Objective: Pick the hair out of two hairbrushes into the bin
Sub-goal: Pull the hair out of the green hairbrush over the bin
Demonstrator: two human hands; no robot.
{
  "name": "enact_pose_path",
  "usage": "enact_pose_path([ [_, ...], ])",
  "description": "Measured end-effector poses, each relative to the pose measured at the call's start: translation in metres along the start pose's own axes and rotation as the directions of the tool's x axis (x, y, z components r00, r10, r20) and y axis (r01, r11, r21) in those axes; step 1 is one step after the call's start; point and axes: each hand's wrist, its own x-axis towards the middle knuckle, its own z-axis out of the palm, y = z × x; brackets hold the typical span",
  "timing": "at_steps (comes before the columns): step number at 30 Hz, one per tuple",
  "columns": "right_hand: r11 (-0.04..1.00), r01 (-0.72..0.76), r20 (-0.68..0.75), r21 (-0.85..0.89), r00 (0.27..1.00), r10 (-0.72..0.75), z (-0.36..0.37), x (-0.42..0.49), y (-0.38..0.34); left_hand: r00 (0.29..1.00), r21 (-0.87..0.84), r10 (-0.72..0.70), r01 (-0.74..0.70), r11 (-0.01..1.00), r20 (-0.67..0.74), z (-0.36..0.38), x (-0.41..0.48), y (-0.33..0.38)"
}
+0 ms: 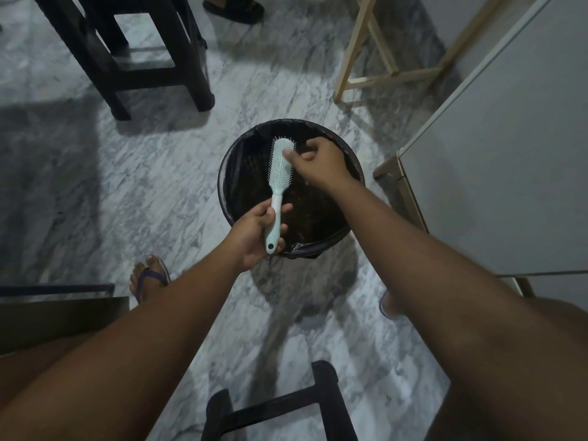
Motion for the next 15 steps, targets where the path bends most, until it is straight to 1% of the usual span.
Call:
enact_pose_path([
  [1,1.000,0.004,0.064,-0.004,0.998,-0.004,0.004,-0.001,0.002,1.000,0.013,-0.001,0.000,1.000,0.008,0.001,-0.001,0.000],
  [2,1.000,0.024,0.090,-0.001,0.996,-0.024,0.006,-0.002,0.003,1.000,0.027,-0.001,0.000,1.000,0.016,0.002,-0.001,-0.001],
  [4,0.999,0.026,0.065,0.027,0.997,-0.028,0.008,-0.002,0.002,1.000,0.050,0.001,-0.002,0.999,0.029,0.002,-0.001,-0.002],
  [5,1.000,0.028,0.039,0.010,0.999,-0.029,0.007,0.001,0.003,1.000,0.064,0.003,-0.005,0.998,0.032,0.002,-0.002,-0.002],
  [8,0.990,0.047,-0.026,-0.135,0.998,-0.051,0.004,0.005,0.005,1.000,0.130,0.007,-0.009,0.991,0.023,0.004,-0.001,-0.003],
  [11,0.967,0.079,-0.030,-0.243,0.996,-0.089,0.001,0.007,0.005,1.000,0.188,0.022,-0.020,0.982,-0.006,0.008,0.000,-0.004],
  [13,0.954,0.106,-0.029,-0.280,0.993,-0.119,-0.001,0.008,0.004,0.999,0.200,0.032,-0.023,0.980,-0.042,0.010,0.001,-0.005],
  [15,0.945,0.144,-0.026,-0.295,0.987,-0.159,-0.003,0.006,0.001,0.997,0.161,0.031,-0.020,0.987,-0.065,0.012,0.001,-0.006],
])
